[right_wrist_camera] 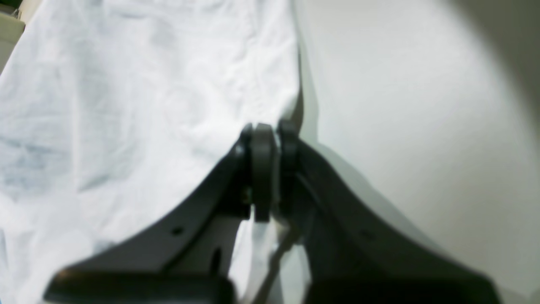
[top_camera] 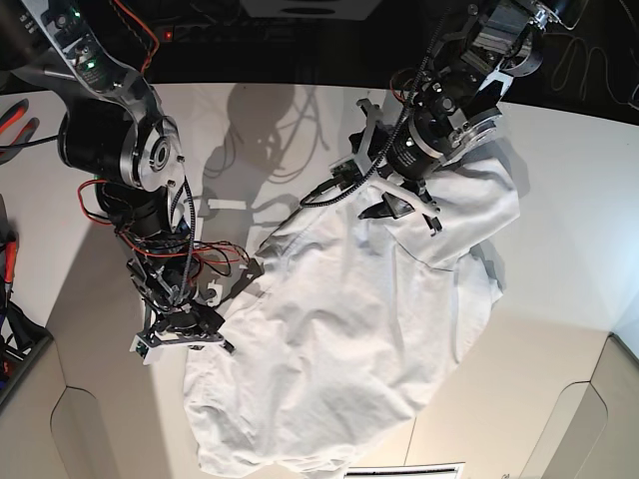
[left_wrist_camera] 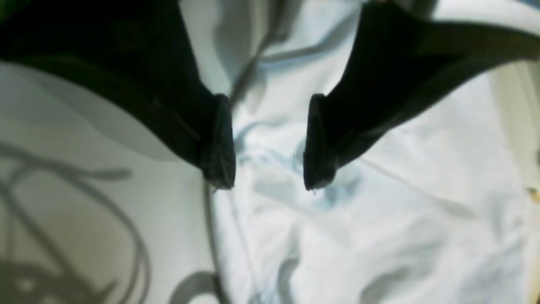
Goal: Layout the t-shirt on the table in an organized manner, then fold the t-shirt properly
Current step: 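Lower both grippers onto the crumpled white t-shirt and pinch the fabric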
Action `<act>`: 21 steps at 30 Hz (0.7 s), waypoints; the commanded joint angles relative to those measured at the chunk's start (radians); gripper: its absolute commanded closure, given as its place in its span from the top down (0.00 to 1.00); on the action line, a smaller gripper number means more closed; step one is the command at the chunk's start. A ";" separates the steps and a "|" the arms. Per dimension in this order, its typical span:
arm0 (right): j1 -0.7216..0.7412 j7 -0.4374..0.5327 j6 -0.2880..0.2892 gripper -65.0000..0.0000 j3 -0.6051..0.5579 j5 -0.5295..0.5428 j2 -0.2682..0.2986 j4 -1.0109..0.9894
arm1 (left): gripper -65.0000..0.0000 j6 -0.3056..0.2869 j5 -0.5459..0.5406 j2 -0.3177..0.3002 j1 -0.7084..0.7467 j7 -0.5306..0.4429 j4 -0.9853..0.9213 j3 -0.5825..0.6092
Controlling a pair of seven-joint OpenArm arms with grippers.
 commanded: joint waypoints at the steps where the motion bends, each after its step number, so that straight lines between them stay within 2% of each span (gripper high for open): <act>1: 0.030 0.019 0.008 0.00 0.002 0.000 0.003 0.017 | 0.47 0.018 0.020 -0.002 -0.008 -0.008 0.017 0.010; 5: 0.030 0.018 0.008 0.00 0.002 0.000 0.003 0.017 | 0.47 0.017 0.014 -0.002 -0.006 0.039 0.017 0.023; 11: 0.030 0.015 0.008 0.00 0.002 -0.005 0.003 0.017 | 0.47 0.032 -0.002 0.006 -0.008 0.040 -0.035 0.021; 17: 0.030 0.015 0.008 0.00 0.002 -0.012 0.014 0.017 | 0.47 0.048 0.011 0.053 -0.015 -0.013 -0.187 0.021; 21: 0.028 0.015 0.008 0.00 0.002 -0.012 0.017 0.017 | 0.47 0.073 0.029 0.089 -0.027 -0.015 -0.215 0.021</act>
